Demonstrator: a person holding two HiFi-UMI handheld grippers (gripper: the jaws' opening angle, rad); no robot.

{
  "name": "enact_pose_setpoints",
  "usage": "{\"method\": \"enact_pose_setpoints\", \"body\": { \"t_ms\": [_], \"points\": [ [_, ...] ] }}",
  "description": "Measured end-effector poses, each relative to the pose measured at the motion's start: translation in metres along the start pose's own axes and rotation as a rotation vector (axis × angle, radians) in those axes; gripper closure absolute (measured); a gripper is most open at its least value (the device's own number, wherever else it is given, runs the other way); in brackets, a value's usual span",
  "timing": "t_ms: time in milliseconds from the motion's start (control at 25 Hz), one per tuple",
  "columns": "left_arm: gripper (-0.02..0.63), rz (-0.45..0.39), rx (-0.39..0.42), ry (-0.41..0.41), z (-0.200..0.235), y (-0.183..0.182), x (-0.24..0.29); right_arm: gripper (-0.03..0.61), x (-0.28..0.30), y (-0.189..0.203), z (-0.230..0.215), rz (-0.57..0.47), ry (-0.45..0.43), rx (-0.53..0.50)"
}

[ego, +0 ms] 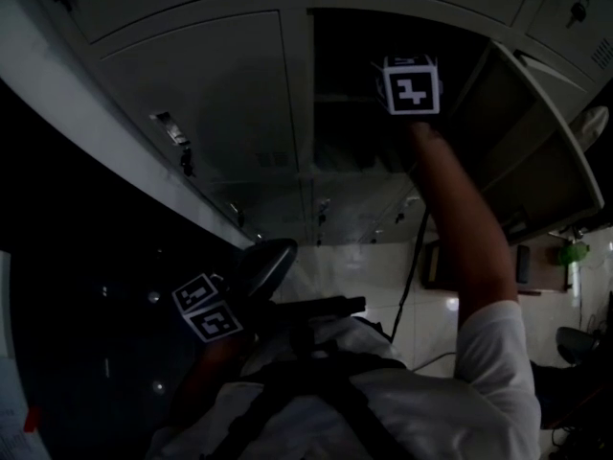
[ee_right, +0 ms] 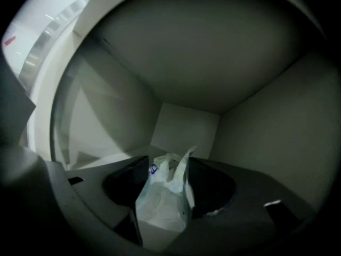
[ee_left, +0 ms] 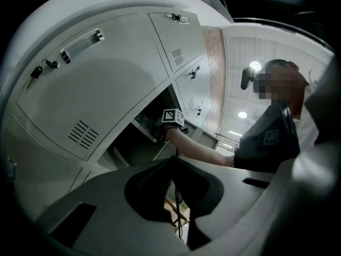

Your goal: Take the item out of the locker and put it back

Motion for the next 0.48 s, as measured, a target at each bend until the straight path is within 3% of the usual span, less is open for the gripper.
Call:
{"method": "enact_pose_setpoints", "body": {
  "t_ms": [480],
  "points": [
    [0.621, 0.02, -0.007, 0.044, -0.001, 0.002, 0.003, 0.351, -0.044, 0.0, 0.001, -0.064, 0.02, 0.003]
  ]
}}
Point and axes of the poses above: the fingertips, and each gripper's own axes: x forward along the fingers, z to its left, y out of its underside, the point moved 5 cm from there along -x, backward along the fingers, and after that the axes turned 1 degree about x, right-handed, at the moved point
